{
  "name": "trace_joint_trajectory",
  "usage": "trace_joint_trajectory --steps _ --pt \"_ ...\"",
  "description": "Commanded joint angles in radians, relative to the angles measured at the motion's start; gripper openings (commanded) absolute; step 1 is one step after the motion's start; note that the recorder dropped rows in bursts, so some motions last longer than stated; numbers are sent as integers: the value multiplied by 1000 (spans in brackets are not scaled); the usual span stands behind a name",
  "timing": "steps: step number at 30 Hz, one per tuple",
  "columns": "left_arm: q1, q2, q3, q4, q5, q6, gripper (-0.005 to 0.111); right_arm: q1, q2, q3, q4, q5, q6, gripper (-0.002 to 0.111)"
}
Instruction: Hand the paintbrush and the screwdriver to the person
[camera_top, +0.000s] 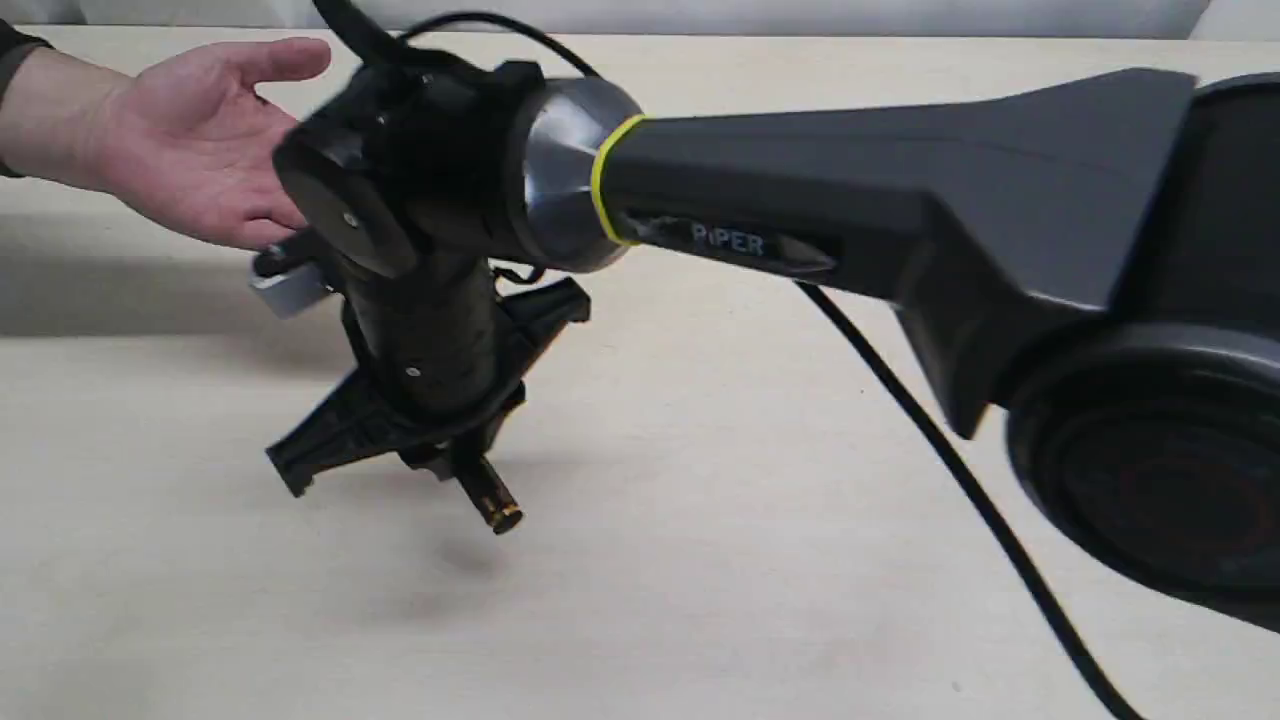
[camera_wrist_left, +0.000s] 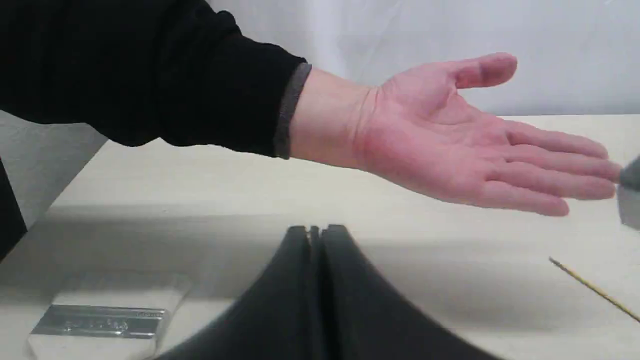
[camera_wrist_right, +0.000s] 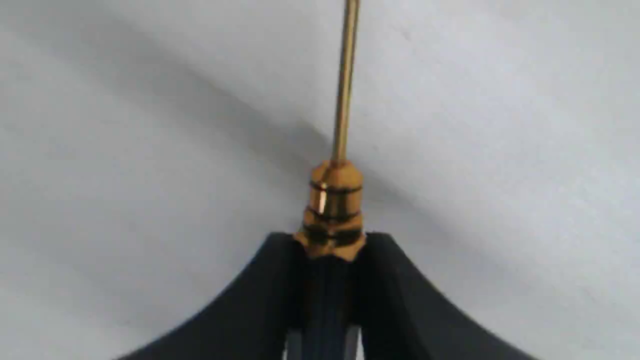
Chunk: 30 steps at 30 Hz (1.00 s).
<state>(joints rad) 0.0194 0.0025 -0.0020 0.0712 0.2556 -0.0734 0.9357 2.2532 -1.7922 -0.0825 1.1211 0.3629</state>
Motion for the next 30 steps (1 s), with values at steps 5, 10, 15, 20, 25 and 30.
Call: trace_joint_trajectory --steps 5,10,15,20,25,30 --pt "-8 -2 2 -4 -6 -2 0 62 -177 -99 -38 11 -37 4" --pt "-8 -2 2 -4 -6 -2 0 68 -253 -197 -63 -25 -37 4" --pt "-8 -2 2 -4 -6 -2 0 68 -264 -245 -90 -178 -37 4" --pt "-8 -2 2 -4 -8 -2 0 57 -202 -248 -90 -317 -37 5" --pt "-8 -2 2 0 -6 -2 0 38 -109 -248 -90 -326 -37 14" --pt "-8 -2 2 0 -6 -2 0 38 -55 -248 -90 -342 -37 42"
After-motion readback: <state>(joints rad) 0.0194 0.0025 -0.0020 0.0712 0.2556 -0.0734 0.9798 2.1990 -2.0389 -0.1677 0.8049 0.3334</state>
